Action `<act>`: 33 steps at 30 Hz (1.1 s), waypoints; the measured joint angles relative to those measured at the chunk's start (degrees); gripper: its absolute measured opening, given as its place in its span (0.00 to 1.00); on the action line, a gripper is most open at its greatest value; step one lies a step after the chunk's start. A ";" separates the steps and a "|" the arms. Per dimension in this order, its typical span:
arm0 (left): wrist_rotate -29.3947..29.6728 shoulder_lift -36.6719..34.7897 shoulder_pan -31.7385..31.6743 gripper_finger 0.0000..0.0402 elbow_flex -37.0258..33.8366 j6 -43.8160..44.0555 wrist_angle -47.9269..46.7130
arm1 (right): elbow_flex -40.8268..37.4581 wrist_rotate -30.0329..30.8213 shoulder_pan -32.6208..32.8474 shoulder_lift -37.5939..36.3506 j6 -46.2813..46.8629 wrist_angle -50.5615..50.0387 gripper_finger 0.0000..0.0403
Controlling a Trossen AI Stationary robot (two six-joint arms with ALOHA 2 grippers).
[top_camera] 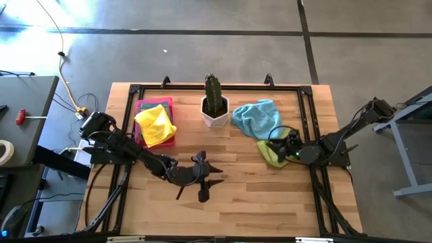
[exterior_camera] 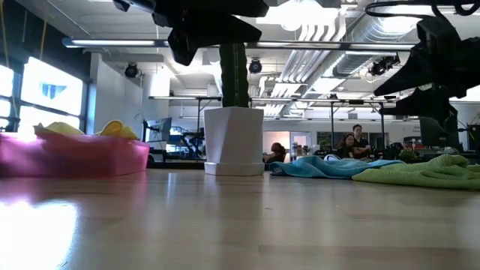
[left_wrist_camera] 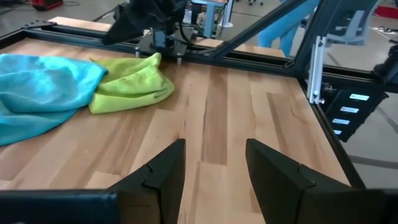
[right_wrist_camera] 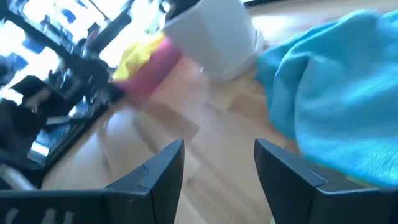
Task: Fold microfiber towels
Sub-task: Fold the light green towel
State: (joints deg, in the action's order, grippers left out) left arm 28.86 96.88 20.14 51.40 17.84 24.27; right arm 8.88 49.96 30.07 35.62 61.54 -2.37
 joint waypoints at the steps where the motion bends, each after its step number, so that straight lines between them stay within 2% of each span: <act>1: 0.00 0.00 0.15 0.39 0.00 0.00 0.00 | 0.00 0.34 -0.30 0.00 -0.04 0.39 0.47; 5: 0.00 0.00 0.24 0.39 0.00 -0.01 0.00 | 0.00 1.01 -2.18 0.00 -0.05 0.48 0.47; 7: 0.00 0.00 0.23 0.39 0.00 0.00 0.00 | 0.00 3.90 -3.58 0.00 -0.97 0.31 0.47; 10: 0.05 0.00 0.16 0.39 0.00 -0.01 0.00 | 0.00 7.10 -5.64 0.00 -6.40 -0.08 0.47; 18: 0.09 0.00 0.17 0.39 0.00 -0.01 0.00 | 0.00 6.52 -12.77 0.02 -21.23 1.03 0.47; 21: 0.11 0.00 0.07 0.39 0.00 -0.01 0.00 | 0.00 0.60 -14.92 0.07 -33.32 1.28 0.47; 23: 0.11 0.00 0.03 0.39 0.00 -0.01 0.00 | 0.00 -4.32 -15.91 0.07 -36.85 1.73 0.47; 28: 0.15 0.00 -0.01 0.39 0.00 -0.01 0.00 | 0.00 -18.33 -17.71 0.27 -33.06 1.81 0.47; 33: 0.17 0.00 -0.71 0.39 0.00 0.00 0.00 | 0.00 -29.42 -19.06 2.68 -27.39 1.74 0.47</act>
State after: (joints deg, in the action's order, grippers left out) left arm 29.04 96.88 19.42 51.40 17.83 24.27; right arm 8.88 20.54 11.01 38.30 34.16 -0.63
